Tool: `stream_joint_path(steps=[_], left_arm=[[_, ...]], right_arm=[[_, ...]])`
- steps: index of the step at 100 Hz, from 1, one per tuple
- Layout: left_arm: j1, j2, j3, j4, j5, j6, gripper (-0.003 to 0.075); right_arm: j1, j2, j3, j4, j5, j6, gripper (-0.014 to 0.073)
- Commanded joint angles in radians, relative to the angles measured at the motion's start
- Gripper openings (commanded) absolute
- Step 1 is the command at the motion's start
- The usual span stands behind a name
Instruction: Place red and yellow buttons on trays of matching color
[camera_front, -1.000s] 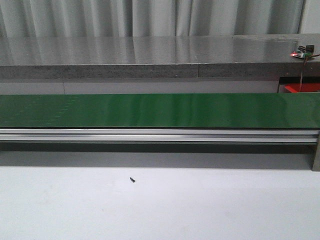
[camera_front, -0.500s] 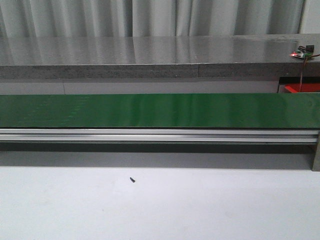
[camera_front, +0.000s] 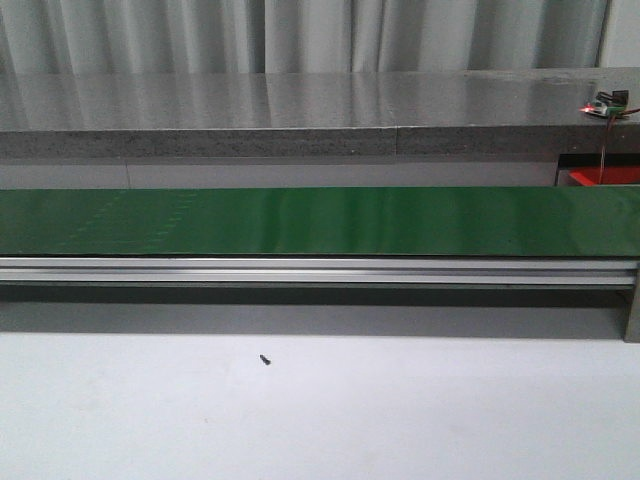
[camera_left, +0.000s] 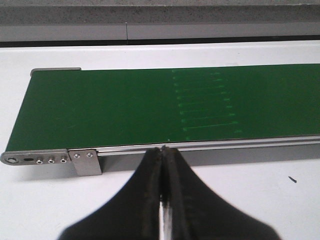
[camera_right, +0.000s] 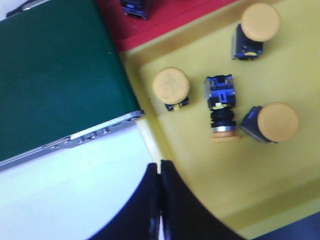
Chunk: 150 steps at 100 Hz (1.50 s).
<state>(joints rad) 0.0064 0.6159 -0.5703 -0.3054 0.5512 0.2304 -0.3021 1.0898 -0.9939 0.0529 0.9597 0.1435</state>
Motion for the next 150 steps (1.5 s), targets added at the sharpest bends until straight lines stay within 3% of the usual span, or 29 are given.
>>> stream_joint_path(steps=[1,53,112,150], left_arm=[[-0.007,-0.001,-0.029,-0.015,-0.070,-0.004,-0.0020],[-0.007,-0.001,-0.029,-0.015,-0.070,-0.004,-0.0020],[-0.007,-0.001,-0.029,-0.015,-0.070,-0.004,-0.0020],[-0.007,-0.001,-0.029,-0.015,-0.070,-0.004,-0.0020]], right_arm=[[0.052,-0.057,-0.022,-0.003,-0.033,-0.015,-0.0067],[0.201,-0.272,-0.008,0.006,-0.089,-0.063,-0.0067],[0.247,-0.577,0.357,-0.005,-0.405,-0.197,-0.0067],[0.248,-0.771,0.504,-0.003,-0.503,-0.225,-0.0067]])
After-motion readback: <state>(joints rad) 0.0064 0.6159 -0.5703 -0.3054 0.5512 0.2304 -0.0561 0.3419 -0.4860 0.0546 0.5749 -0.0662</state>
